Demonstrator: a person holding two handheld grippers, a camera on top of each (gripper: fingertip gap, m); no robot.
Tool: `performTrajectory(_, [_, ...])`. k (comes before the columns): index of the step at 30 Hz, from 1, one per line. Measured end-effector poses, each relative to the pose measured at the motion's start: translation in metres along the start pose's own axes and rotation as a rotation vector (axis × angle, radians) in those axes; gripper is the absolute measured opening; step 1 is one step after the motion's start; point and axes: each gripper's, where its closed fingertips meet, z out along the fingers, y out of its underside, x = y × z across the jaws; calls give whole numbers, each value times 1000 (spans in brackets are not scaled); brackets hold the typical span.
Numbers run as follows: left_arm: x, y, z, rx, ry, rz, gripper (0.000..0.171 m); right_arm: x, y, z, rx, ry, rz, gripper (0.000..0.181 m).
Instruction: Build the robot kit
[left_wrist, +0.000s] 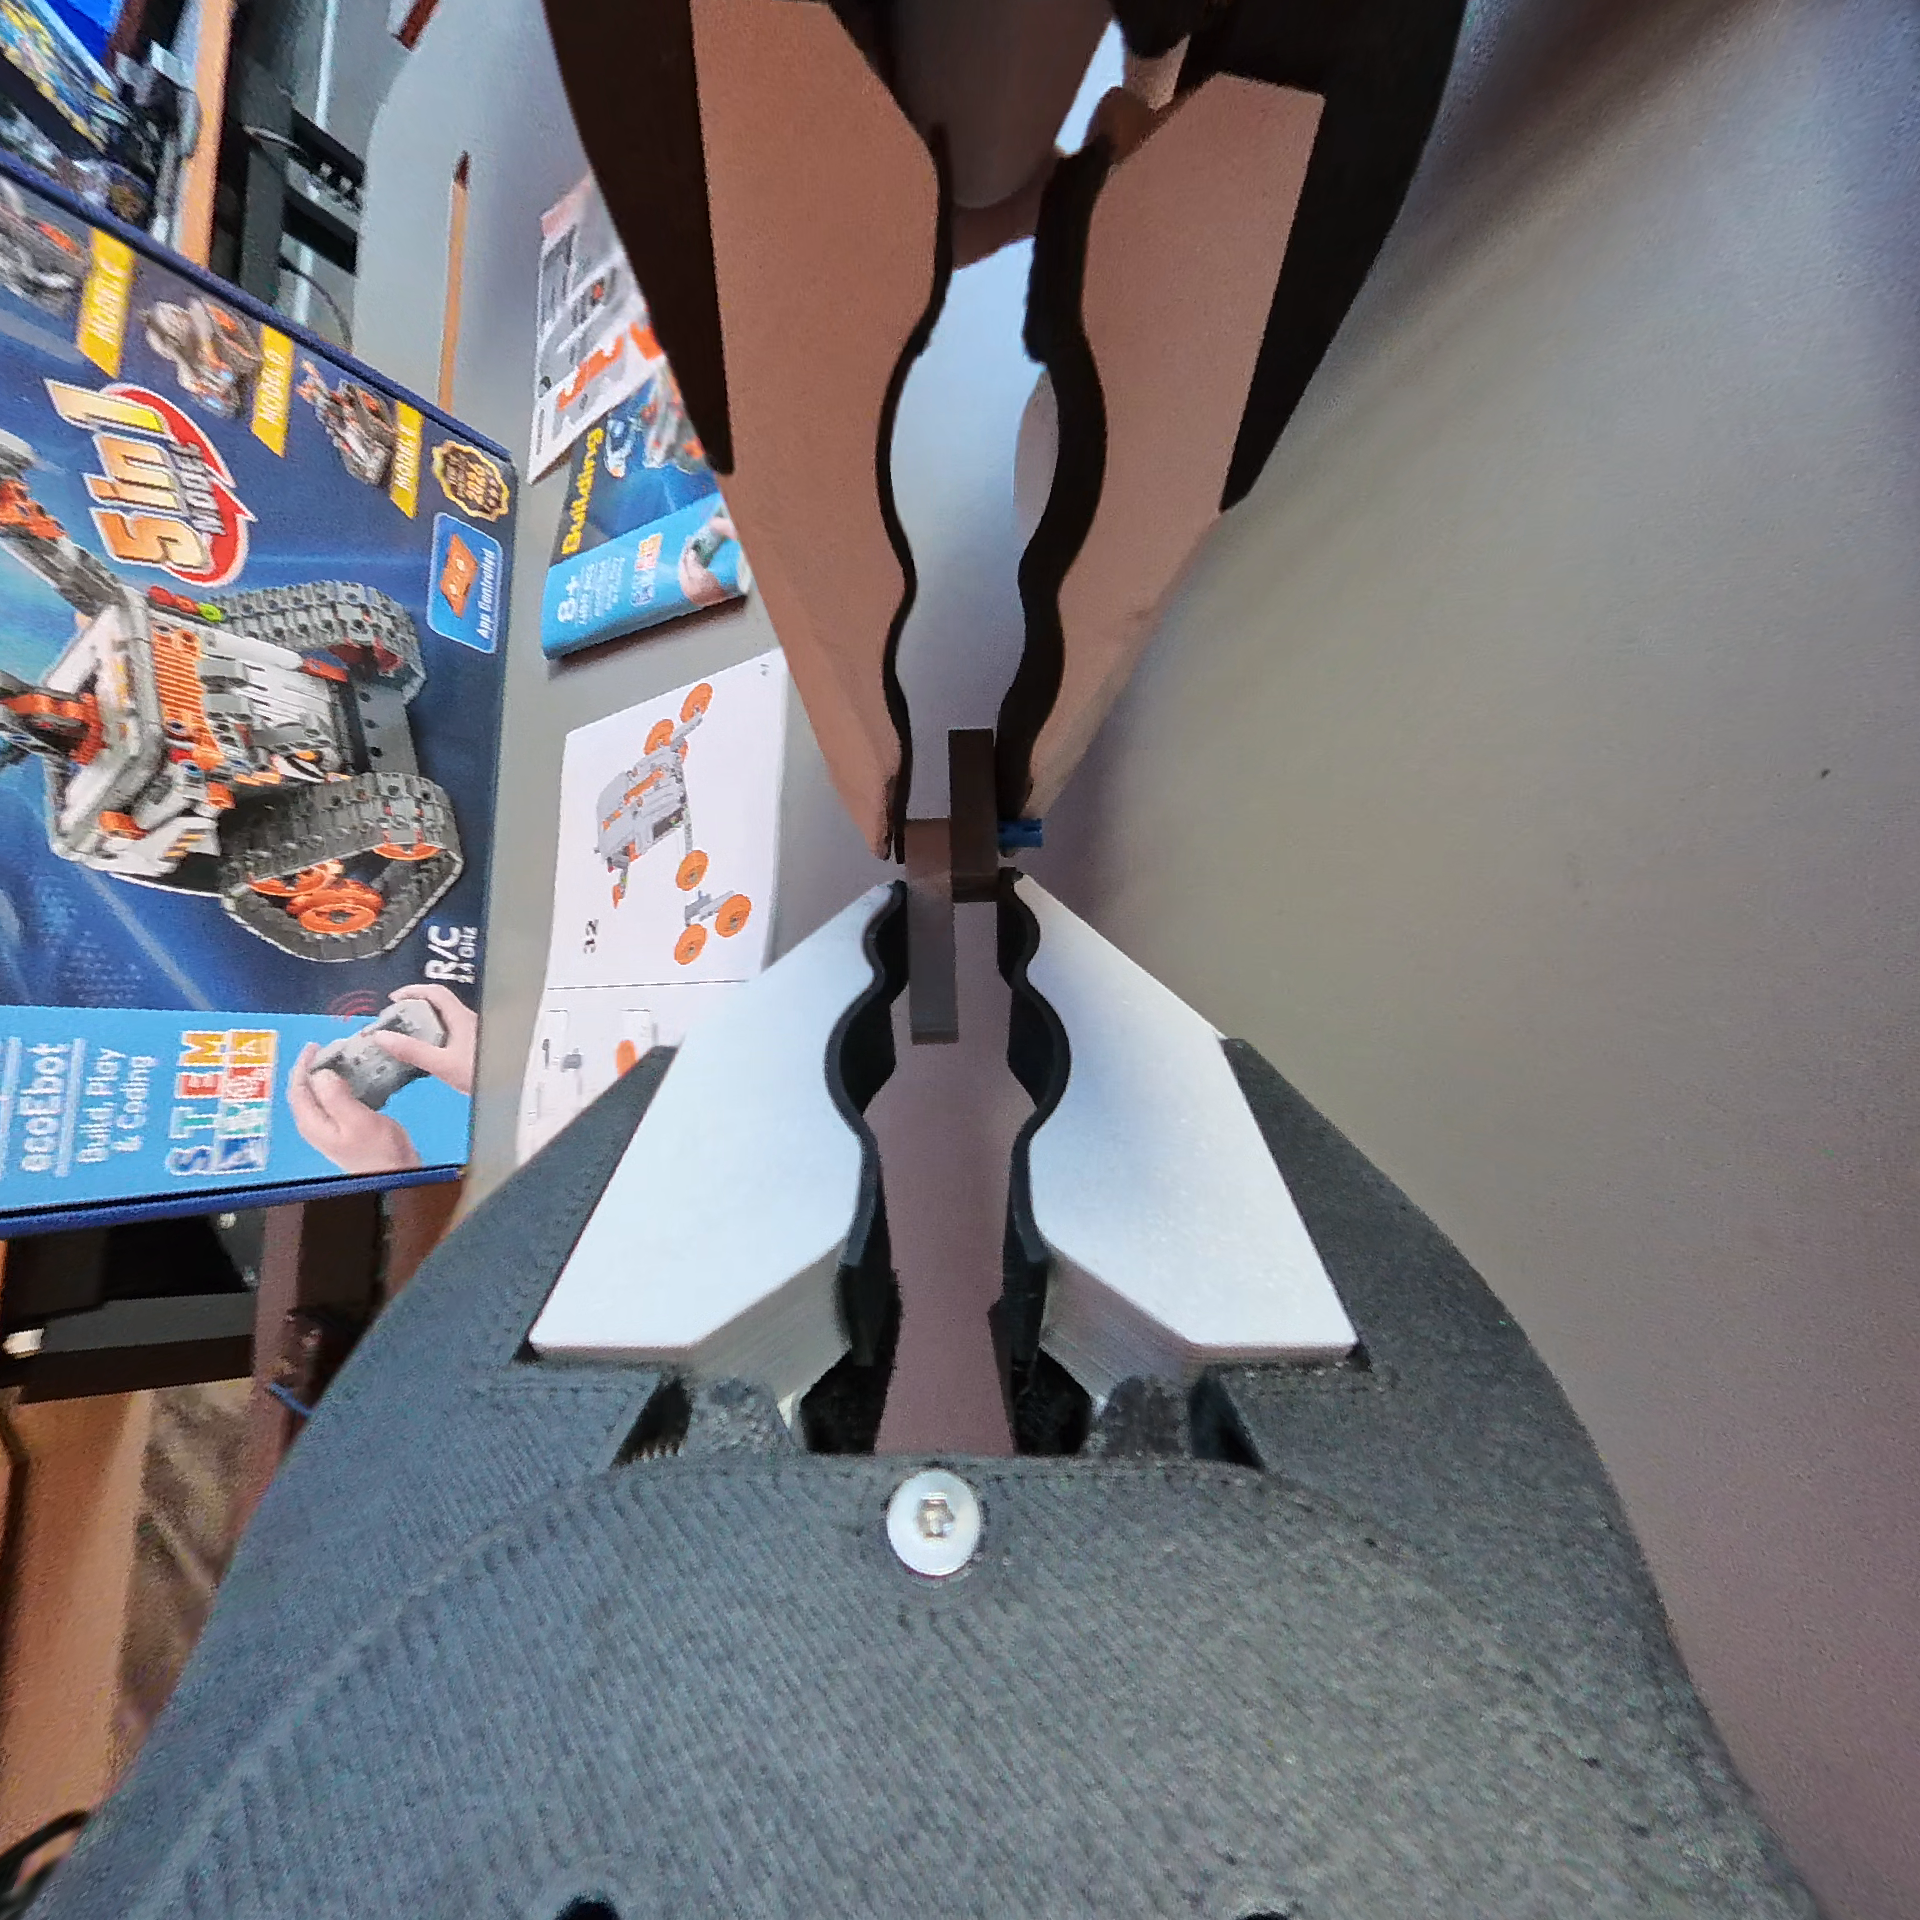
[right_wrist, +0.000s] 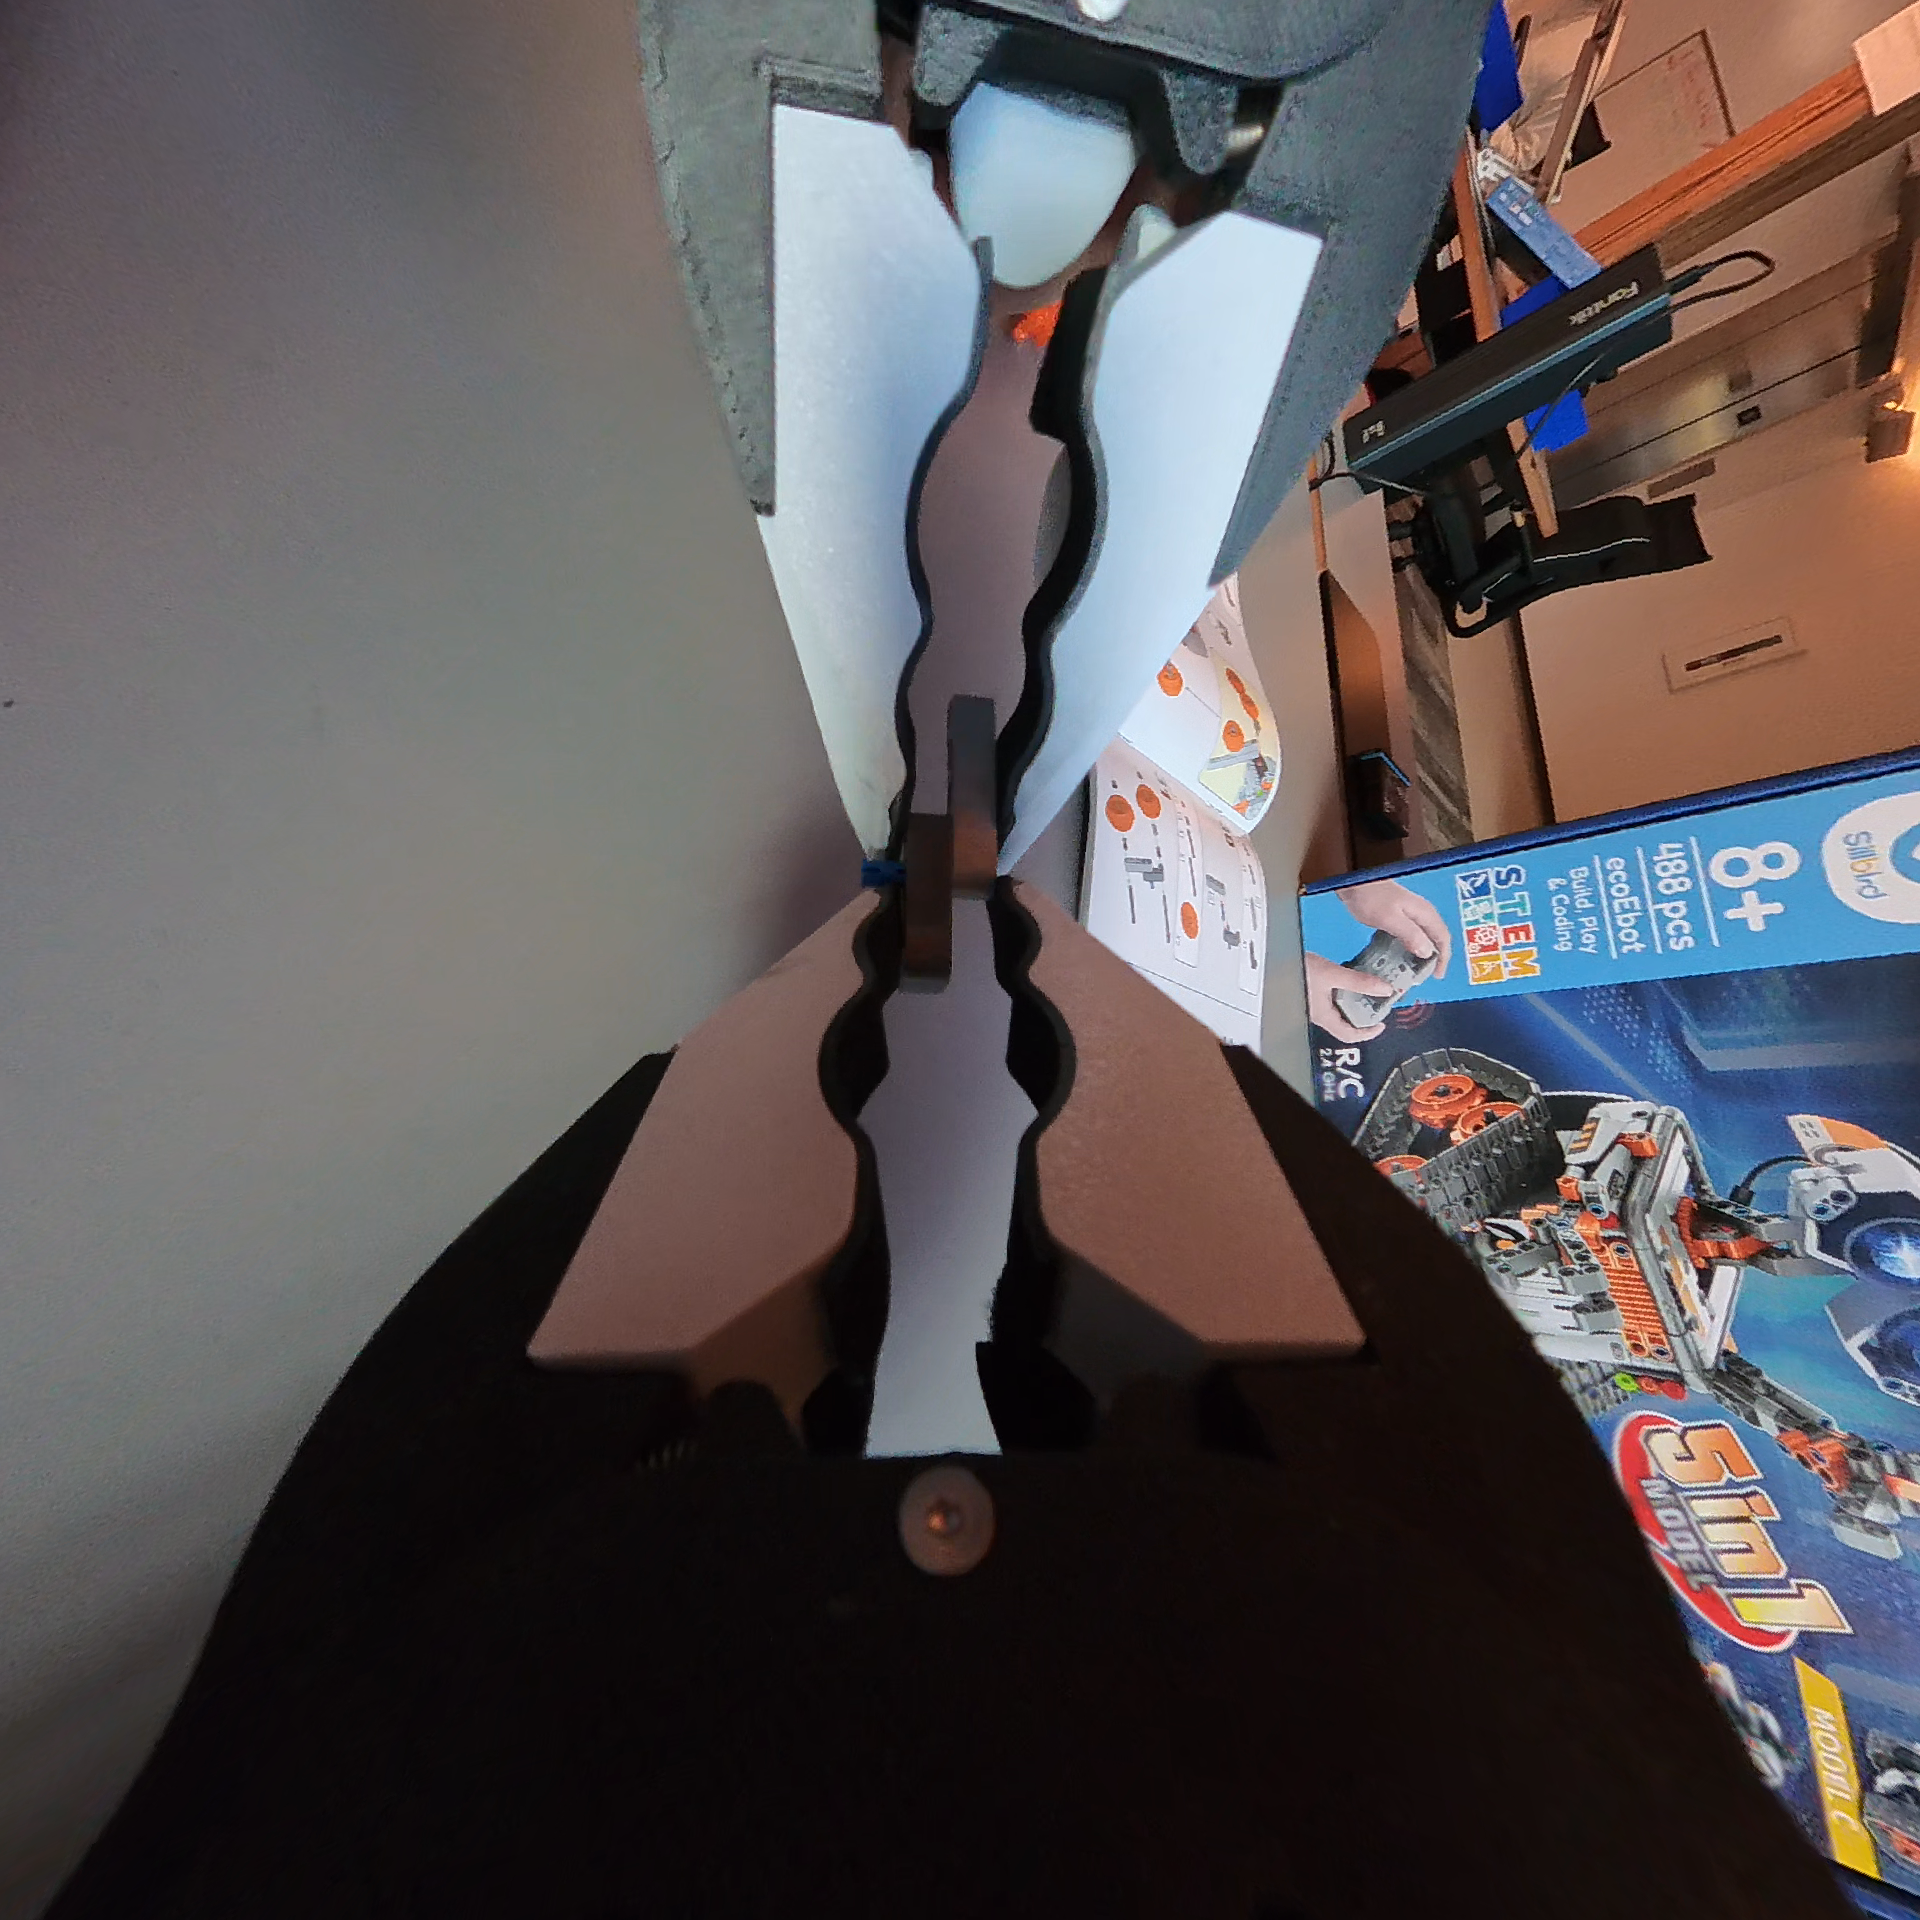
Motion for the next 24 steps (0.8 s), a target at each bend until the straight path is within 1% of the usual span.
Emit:
performTrajectory(5, [8, 0, 0, 17, 151, -146, 15, -5, -1, 0, 32, -51, 43, 17])
performTrajectory(10, [11, -1, -1, 48, 201, -192, 15, -7, -3, -1, 49, -69, 67, 17])
performTrajectory(14, [13, 1, 1, 30, 181, -132, 15, -10, -2, 0, 16, -74, 28, 17])
performTrajectory(17, [18, 3, 3, -5, 178, -76, 15, -16, -1, 0, -8, -106, 12, 17])
performTrajectory(21, [19, 1, 4, -25, 163, -34, 14, -17, -1, -3, -17, -138, 62, 16])
performTrajectory(24, [20, -1, 3, -33, 176, -59, 14, -17, -2, -6, -12, -161, 106, 16])
